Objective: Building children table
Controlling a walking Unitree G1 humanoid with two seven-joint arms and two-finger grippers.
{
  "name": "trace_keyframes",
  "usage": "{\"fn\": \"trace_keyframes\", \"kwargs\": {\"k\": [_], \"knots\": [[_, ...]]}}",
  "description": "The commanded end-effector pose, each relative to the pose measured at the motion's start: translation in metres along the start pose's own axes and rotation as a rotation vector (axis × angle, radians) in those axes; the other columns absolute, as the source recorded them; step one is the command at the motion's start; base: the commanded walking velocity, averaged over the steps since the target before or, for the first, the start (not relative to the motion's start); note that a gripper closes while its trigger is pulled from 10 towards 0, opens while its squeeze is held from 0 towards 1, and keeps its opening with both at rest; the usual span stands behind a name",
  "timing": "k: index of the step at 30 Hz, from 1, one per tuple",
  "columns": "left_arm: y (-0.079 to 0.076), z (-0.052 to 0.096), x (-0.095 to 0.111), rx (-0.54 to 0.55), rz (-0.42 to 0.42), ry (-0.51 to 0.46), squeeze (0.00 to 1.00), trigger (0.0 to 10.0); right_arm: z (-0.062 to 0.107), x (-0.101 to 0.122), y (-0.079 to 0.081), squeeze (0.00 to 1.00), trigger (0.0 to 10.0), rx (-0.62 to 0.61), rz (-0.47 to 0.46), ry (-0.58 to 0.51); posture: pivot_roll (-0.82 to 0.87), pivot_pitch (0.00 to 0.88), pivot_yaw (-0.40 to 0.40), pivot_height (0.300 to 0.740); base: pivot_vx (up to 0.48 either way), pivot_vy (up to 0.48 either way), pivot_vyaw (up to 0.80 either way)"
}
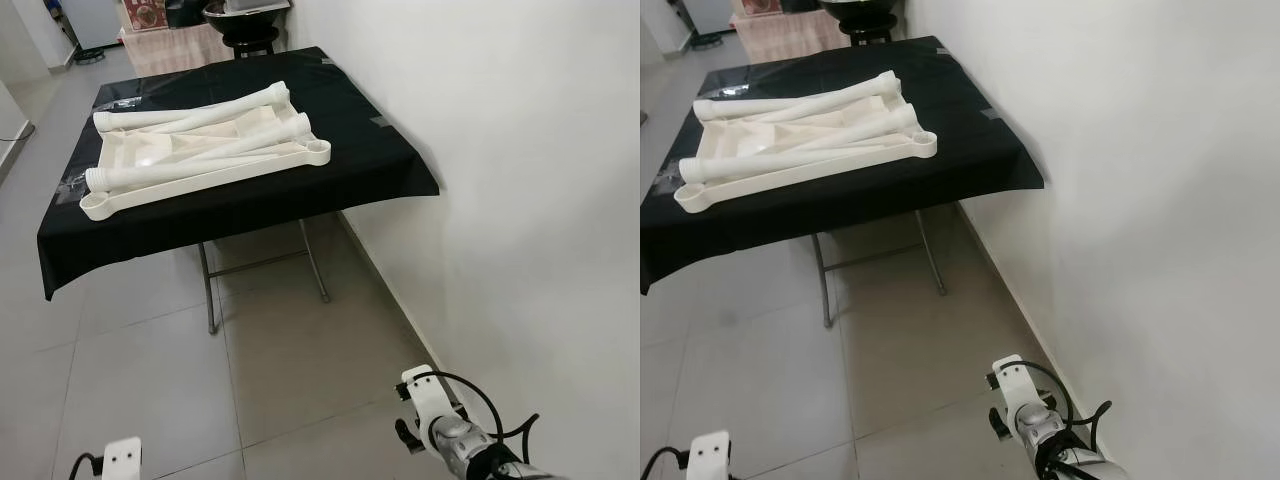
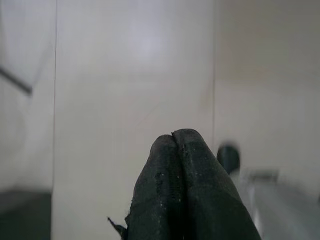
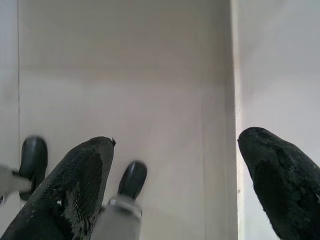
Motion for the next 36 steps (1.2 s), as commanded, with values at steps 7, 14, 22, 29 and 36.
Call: {"fn": "trace_keyframes", "kwargs": {"k": [7, 14, 22, 29, 36], "knots": [[-0.003, 0.028, 0.172, -0.088, 0.069, -0.709, 0.0, 10.0, 0.03, 0.158, -0.024, 0.0, 10.0, 0.021, 0.032, -0.497, -0.05, 0.0, 0.007, 0.74, 0.0, 0.0, 0.0], [-0.059, 0.1, 0.219, -0.253, 0.004, -1.02, 0.0, 10.0, 0.065, 0.213, -0.035, 0.0, 10.0, 0.084, -0.003, -0.799, -0.04, 0.0, -0.03, 0.74, 0.0, 0.0, 0.0], [-0.111, 0.146, 0.195, -0.475, -0.013, -1.084, 0.0, 10.0, 0.104, 0.212, -0.027, 0.0, 10.0, 0.162, -0.091, -1.072, -0.08, 0.0, 0.026, 0.74, 0.0, 0.0, 0.0], [-0.112, 0.139, 0.155, -0.47, -0.025, -0.981, 0.0, 10.0, 0.1, 0.168, 0.001, 0.0, 10.0, 0.205, -0.123, -1.019, -0.09, 0.0, 0.052, 0.74, 0.0, 0.0, 0.0], [-0.089, 0.146, 0.164, -0.336, 0.072, -0.955, 0.0, 10.0, 0.103, 0.18, -0.009, 0.0, 10.0, 0.2, -0.154, -1.021, -0.07, 0.0, 0.038, 0.74, 0.0, 0.0, 0.0]]}}
Point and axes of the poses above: a point about 5 cm out from each wrist's last joint towards the gripper, its own z axis pointing back from the gripper into the wrist, its own x axis along the axis of the wrist's last joint, y = z × x, the point moved 2 cm from there along -z, pointing out of the wrist towards the gripper, and after that the axes turned 1 degree about z, right-handed, at the moved point
